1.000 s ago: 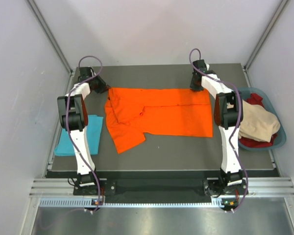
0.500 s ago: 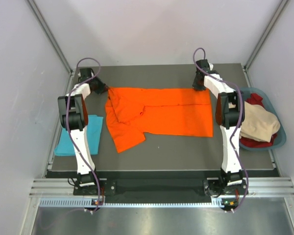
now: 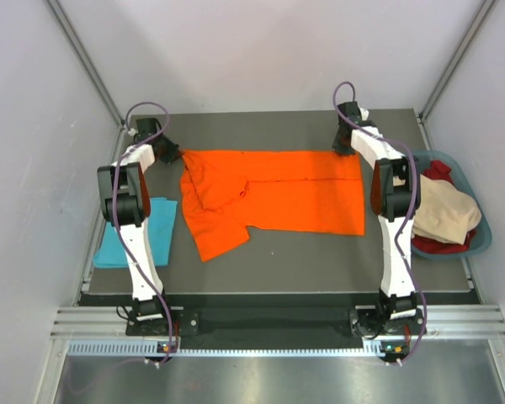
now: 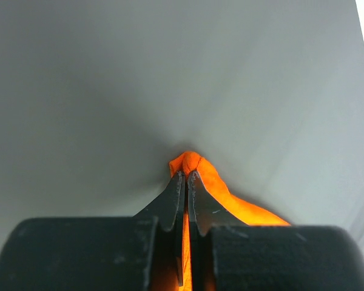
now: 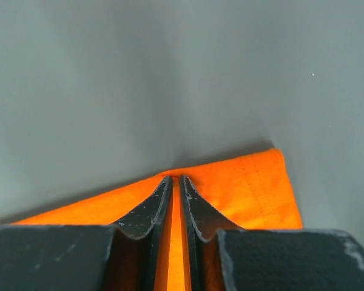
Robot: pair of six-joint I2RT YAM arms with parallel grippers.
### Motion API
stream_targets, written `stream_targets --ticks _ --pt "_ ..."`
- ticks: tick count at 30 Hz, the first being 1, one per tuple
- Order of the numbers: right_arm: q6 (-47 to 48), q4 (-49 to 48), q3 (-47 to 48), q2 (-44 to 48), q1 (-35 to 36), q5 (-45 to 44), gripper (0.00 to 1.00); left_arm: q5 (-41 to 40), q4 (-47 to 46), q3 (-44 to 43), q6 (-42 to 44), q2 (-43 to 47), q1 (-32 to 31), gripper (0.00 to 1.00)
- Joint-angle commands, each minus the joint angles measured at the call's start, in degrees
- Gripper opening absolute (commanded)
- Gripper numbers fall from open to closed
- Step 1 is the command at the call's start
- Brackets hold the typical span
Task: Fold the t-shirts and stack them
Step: Fold the tshirt
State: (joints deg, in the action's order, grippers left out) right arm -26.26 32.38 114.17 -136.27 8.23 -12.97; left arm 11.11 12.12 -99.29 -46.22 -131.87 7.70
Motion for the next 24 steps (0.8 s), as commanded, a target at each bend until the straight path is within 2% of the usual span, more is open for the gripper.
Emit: stream_targets --ticks 1,2,3,5,6,10,14,18,24 --pt "-0.2 1.5 2.5 -1.9 -1.9 -4.2 0.10 -3.8 -1.3 0.7 -1.1 2.9 1.3 0.00" --pt "-0.2 1.5 2.6 -2.0 -1.9 -4.2 0.11 -1.2 -1.9 0.5 -1.2 2.9 1.3 0.00" --pt "-0.2 1.5 3.2 -2.1 -1.8 -4.0 0.11 -0.1 -2.3 0.0 -0.8 2.9 1.3 0.04" --pt "0.9 0.5 3.7 -2.1 -1.8 -3.2 0.11 1.7 -2.4 -0.3 0.7 3.7 1.1 0.19" --pt "1.3 0.1 4.0 -1.7 -1.6 -3.0 0.12 2.0 -2.4 -0.4 1.4 4.2 1.2 0.30" --pt "2.6 -2.4 2.7 2.9 -1.5 -0.2 0.15 0.5 1.0 -0.4 5.8 8.4 1.2 0.43" --pt "2.8 -2.2 2.0 7.8 -1.2 0.7 0.20 -3.1 5.4 1.9 10.1 12.9 1.0 0.45" --pt "1.7 -0.7 -1.5 13.2 -0.1 0.5 0.26 -8.7 9.5 8.0 13.3 18.7 -0.1 0.45" --pt "-1.5 1.0 -13.6 23.1 2.1 1.4 0.32 -2.8 9.9 17.9 16.4 26.7 -5.0 0.41"
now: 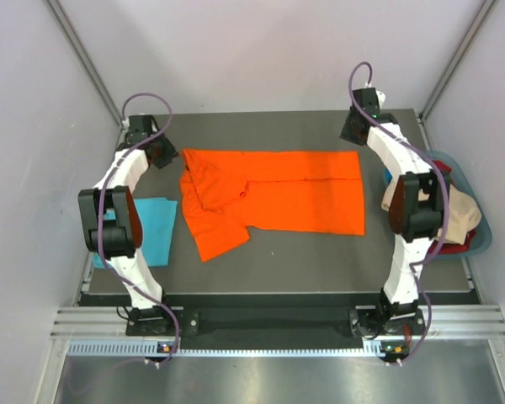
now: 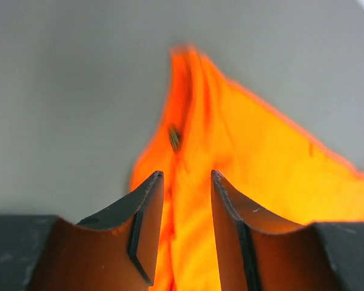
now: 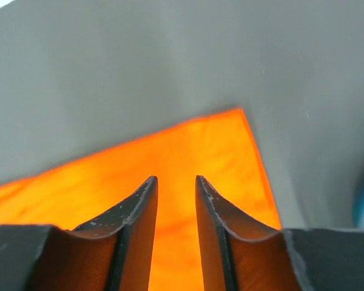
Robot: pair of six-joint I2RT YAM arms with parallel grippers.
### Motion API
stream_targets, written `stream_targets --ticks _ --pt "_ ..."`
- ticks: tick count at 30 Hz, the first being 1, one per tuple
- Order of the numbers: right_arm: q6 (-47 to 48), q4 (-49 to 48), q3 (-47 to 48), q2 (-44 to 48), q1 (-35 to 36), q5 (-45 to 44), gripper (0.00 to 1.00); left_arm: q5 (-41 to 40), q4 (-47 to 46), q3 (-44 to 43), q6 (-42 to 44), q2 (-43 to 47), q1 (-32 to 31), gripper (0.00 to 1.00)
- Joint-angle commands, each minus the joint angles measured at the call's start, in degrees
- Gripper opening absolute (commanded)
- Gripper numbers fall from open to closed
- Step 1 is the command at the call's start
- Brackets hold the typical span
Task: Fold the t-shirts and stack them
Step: Fold the tshirt
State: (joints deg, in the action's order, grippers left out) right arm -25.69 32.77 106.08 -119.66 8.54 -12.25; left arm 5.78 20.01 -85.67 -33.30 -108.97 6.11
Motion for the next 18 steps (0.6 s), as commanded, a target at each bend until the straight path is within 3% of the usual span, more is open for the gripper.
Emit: stream_targets --ticks 1,5,10,18 --pt "-3.6 0.2 -7.6 9.4 2.2 0.7 0.33 2.3 2.8 5.2 3.9 5.6 -4.7 0.41" --pt "-6.4 -0.3 -19.2 16.8 3.6 2.5 0.41 -2.6 6.4 10.0 5.1 10.3 -14.2 0.41" --pt "-13.5 1.7 -30.1 27.6 4.3 2.0 0.43 -9.9 11.5 14.6 7.6 19.3 -25.2 0.41" --pt "-16.4 -1.9 -44.5 41.3 5.8 3.2 0.44 -10.5 15.8 32.8 -4.8 38.7 -28.5 0.42"
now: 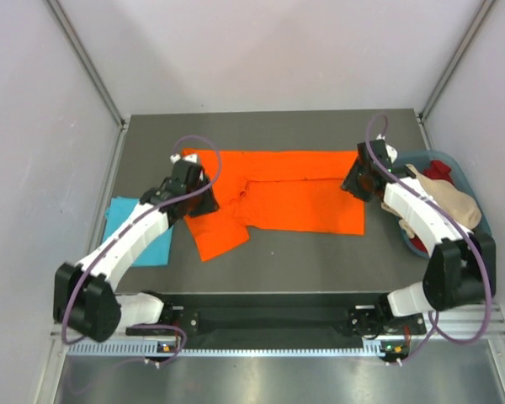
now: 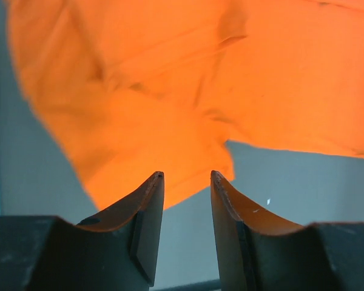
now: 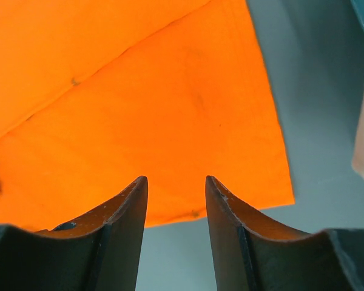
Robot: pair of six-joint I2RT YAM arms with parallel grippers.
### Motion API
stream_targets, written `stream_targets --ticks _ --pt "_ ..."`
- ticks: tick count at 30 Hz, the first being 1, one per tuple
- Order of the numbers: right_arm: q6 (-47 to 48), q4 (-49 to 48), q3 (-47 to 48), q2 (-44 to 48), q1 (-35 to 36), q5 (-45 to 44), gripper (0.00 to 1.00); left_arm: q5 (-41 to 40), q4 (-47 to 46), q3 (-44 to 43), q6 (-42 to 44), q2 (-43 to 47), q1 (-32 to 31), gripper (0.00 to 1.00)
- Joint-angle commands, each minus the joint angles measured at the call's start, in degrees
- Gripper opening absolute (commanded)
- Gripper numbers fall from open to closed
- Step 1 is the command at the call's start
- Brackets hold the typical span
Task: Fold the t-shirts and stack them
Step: Fold the tshirt
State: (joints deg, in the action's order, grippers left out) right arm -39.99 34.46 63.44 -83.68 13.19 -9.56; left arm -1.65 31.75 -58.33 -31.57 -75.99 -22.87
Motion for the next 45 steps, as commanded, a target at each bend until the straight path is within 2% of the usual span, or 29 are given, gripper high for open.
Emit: stream_targets --ticks 1,4,8,13,17,21,31,35,37,39,40,41,45 --pt "-2.0 -3.7 -2.3 5.9 1.2 0.7 0.44 -4.6 5.0 6.7 -8.7 7.0 0.4 0.41" --pt "-1.4 -3.9 -3.4 6.9 1.7 1.0 0.43 -7.4 8.1 10.7 -11.3 10.2 0.2 0.41" --pt "-0.4 -3.6 -4.5 7.3 1.8 1.9 0.43 -6.5 8.7 17.1 -15.6 13.7 0.2 0.39" --pt "0.6 -4.6 -6.1 8.8 1.8 2.3 0.43 -6.4 6.5 24.8 -21.1 19.5 -0.1 0.38" --pt "1.1 -4.8 -6.7 8.8 1.9 2.7 0.43 -5.8 4.4 28.0 -24.3 19.3 -0.2 0.37" --pt "1.7 -5.4 -7.5 9.2 1.8 2.3 0.43 -8.7 2.8 29.6 -26.1 19.2 -0.2 0.38" --pt "0.9 -5.5 -9.5 9.6 1.9 1.6 0.43 -7.7 -2.4 32.0 -25.9 16.2 -0.2 0.36" --pt "-4.8 -0.9 -9.4 9.6 2.0 -3.9 0.43 -7.9 -2.3 32.1 -25.7 16.4 -0.2 0.32" --pt "-10.6 4.1 -8.5 9.1 2.0 -8.3 0.45 -8.0 -2.9 32.2 -25.7 17.0 -0.2 0.26" --pt "-16.1 8.3 -8.2 8.8 2.0 -10.4 0.47 -8.1 -3.4 31.7 -25.1 17.4 -0.2 0.15" --pt "-17.4 8.4 -8.9 8.9 2.0 -10.6 0.47 -8.3 -3.4 30.8 -24.9 17.4 -0.2 0.05" --pt "-18.7 8.2 -9.4 9.0 2.1 -10.8 0.49 -8.4 -3.4 30.1 -24.7 17.0 -0.2 0.01" --pt "-25.1 9.0 -11.1 9.0 2.1 -11.3 0.50 -9.0 -3.6 26.3 -22.3 15.8 -0.2 0.00"
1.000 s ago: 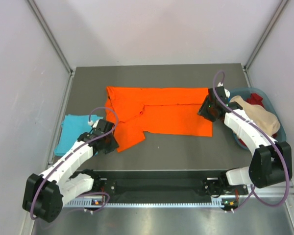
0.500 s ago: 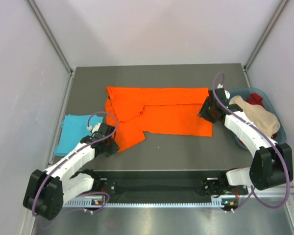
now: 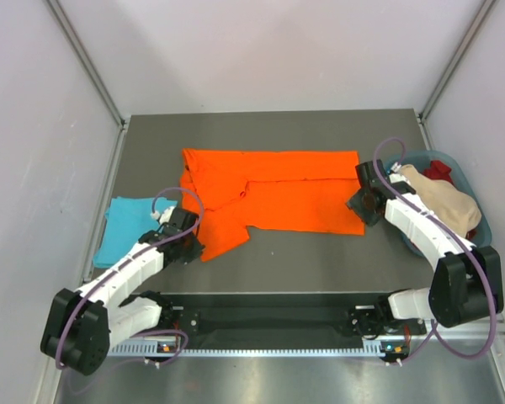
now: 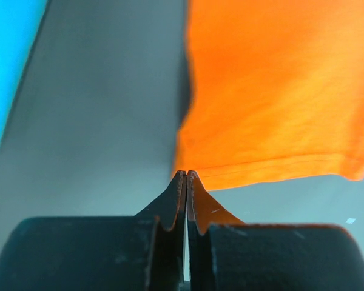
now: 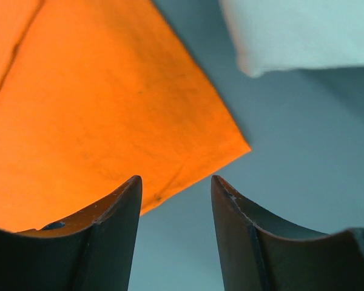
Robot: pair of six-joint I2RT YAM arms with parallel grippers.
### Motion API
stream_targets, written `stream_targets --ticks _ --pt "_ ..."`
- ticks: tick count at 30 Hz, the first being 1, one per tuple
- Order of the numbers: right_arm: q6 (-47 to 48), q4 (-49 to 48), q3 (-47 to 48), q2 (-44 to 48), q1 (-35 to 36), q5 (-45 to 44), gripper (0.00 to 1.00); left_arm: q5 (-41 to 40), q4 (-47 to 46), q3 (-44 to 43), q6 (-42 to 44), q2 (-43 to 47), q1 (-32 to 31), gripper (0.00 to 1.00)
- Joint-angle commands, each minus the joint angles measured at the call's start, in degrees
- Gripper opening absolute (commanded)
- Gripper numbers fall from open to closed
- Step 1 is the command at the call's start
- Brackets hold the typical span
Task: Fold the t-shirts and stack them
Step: Fold the tshirt
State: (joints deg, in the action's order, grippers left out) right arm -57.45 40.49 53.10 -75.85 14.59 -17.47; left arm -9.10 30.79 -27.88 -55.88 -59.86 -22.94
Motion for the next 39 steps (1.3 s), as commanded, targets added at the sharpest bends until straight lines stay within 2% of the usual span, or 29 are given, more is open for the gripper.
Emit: stream_targets --ticks 1,10,16,18,19,22,30,34,36,39 --pt "-8.5 3.1 -1.5 1.1 0.8 -4.1 0.50 -1.5 -2.8 -5.4 2.3 -0.3 -0.2 0.00" --pt "-13.4 0.6 -6.5 -0.3 1.0 -4.8 0.50 -2.1 -1.8 -10.1 5.8 0.4 -0.2 0.00" --pt "-15.7 -0.9 -8.0 -1.5 1.1 -5.7 0.50 -0.8 0.5 -10.1 8.0 1.4 -0.3 0.00" --pt "-16.6 -1.0 -8.5 -2.2 1.1 -5.9 0.49 -0.6 0.7 -8.0 7.5 2.3 -0.3 0.09" --pt "-16.8 -1.2 -8.7 -2.4 1.1 -5.8 0.49 -0.5 0.7 -7.1 7.3 2.6 -0.3 0.24" --pt "-18.1 -1.3 -9.2 -3.2 1.1 -5.6 0.48 0.8 -0.4 -3.9 6.4 4.7 -0.5 0.38" --pt "-19.5 -4.1 -10.8 -5.2 1.1 -7.7 0.46 1.6 -3.1 1.0 4.3 6.3 -1.7 0.41" --pt "-18.4 -7.0 -10.7 -7.6 0.8 -9.0 0.44 2.3 -6.6 3.8 3.1 7.2 -2.3 0.47" --pt "-18.1 -7.0 -10.7 -9.2 0.7 -8.5 0.41 1.9 -6.7 4.3 2.4 6.7 -2.4 0.48" --pt "-18.7 -6.8 -11.2 -9.3 0.7 -7.9 0.19 -0.2 -5.5 3.8 1.7 4.9 -2.4 0.48"
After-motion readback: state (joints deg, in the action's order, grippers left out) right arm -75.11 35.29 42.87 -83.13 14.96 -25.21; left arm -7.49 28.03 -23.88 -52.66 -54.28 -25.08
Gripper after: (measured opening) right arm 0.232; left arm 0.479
